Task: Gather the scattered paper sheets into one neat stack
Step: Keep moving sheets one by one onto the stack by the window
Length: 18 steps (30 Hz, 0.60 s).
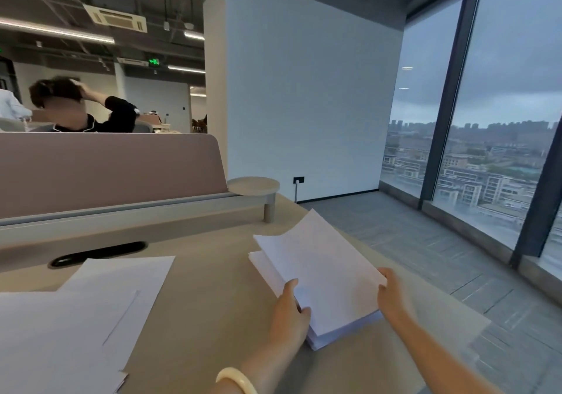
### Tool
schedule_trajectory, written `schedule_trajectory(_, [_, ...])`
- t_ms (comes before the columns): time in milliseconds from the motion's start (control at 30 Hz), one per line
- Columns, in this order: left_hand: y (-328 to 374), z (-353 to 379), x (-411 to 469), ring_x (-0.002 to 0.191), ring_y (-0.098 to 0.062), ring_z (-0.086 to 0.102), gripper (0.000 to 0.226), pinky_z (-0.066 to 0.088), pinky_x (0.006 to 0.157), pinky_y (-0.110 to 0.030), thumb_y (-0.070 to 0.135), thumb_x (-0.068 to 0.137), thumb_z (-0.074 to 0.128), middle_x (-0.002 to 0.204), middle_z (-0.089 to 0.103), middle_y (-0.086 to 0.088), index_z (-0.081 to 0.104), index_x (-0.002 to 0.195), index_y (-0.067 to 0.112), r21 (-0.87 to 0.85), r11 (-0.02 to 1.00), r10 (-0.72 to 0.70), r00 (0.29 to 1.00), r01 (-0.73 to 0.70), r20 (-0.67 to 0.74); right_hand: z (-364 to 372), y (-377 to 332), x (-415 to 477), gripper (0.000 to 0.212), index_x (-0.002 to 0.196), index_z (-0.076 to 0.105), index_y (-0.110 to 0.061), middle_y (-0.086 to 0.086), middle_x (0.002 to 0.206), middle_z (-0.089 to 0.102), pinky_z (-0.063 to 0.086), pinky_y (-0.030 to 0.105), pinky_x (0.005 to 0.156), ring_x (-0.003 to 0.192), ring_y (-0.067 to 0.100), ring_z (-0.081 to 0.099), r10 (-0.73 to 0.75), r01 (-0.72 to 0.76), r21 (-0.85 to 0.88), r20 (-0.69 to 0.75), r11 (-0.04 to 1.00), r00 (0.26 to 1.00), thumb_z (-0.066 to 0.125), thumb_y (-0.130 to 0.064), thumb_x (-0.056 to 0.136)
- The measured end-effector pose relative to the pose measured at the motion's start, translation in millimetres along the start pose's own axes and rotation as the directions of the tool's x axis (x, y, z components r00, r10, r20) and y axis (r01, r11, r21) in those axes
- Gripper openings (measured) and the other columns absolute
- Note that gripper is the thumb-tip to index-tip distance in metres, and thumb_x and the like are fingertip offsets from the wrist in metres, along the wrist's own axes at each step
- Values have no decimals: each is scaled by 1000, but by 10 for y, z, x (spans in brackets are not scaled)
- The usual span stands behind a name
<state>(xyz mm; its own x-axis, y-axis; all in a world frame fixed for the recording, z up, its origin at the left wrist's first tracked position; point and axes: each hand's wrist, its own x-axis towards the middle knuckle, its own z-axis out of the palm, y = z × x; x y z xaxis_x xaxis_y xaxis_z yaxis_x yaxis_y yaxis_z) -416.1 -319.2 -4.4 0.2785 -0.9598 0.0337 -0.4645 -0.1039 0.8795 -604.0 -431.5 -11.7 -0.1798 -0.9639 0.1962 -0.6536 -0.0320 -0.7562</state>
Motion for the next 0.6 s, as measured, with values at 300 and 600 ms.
schedule_trajectory(300, [-154,87,35,93,-22,58,57,48,85,-31,23,90,52,93,58,-6,28,142,27,143,990,11,1000,-15,23,78,159,0,44,130,49,-19,7,132,53,35,37,102,122,28,46,-56,60,-262,22,963,998,39,-1,91])
schedule_trajectory(600, [-192,58,-7,107,-16,53,57,45,90,-28,42,89,52,118,55,0,31,139,27,344,936,82,997,-72,-14,101,202,-16,47,143,31,-23,2,145,39,27,37,108,133,25,34,-17,26,-379,28,925,999,36,-15,97])
